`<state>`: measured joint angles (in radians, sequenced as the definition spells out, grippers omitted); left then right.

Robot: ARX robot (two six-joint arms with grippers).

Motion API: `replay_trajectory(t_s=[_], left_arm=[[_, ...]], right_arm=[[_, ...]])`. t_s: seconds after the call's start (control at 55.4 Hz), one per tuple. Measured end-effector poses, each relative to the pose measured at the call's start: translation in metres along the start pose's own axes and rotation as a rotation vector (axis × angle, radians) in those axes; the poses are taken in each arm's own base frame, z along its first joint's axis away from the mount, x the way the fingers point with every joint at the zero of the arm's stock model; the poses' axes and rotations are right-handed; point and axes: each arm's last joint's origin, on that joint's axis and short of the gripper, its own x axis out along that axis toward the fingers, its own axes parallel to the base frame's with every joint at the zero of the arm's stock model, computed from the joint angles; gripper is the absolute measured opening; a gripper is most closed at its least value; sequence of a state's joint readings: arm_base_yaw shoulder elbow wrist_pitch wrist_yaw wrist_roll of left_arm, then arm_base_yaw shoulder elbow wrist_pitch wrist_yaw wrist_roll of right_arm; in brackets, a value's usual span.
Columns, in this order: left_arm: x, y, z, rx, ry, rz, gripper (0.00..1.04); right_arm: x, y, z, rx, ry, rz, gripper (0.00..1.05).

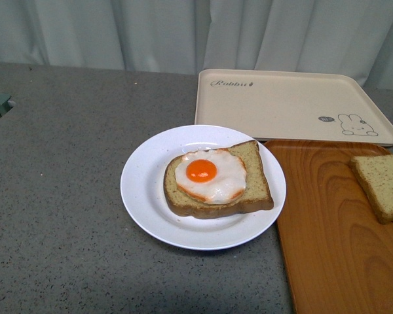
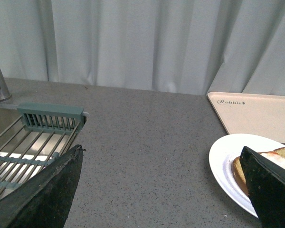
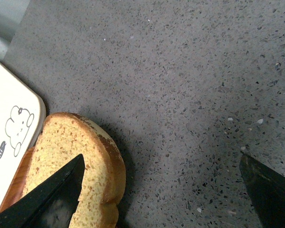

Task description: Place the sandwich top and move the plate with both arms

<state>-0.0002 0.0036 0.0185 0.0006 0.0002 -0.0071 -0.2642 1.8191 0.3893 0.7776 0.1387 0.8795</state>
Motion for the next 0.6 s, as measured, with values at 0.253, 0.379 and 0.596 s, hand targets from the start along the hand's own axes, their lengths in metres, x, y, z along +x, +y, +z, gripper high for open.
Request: replay_trajectory(t_s=[0.253, 0.379, 0.596], left_arm=[[0.000, 0.000, 0.000, 0.000, 0.000, 0.000, 0.98], [0.000, 0.000, 0.000, 0.000, 0.000, 0.000, 0.98], [0.000, 0.000, 0.000, 0.000, 0.000, 0.000, 0.98]], right_arm=[[0.012, 0.015, -0.004, -0.023, 0.019, 0.032, 0.96], [0.018, 0.024, -0.006, -0.035, 0.037, 0.064, 0.96], [0.026, 0.036, -0.008, -0.055, 0.044, 0.093, 0.96]])
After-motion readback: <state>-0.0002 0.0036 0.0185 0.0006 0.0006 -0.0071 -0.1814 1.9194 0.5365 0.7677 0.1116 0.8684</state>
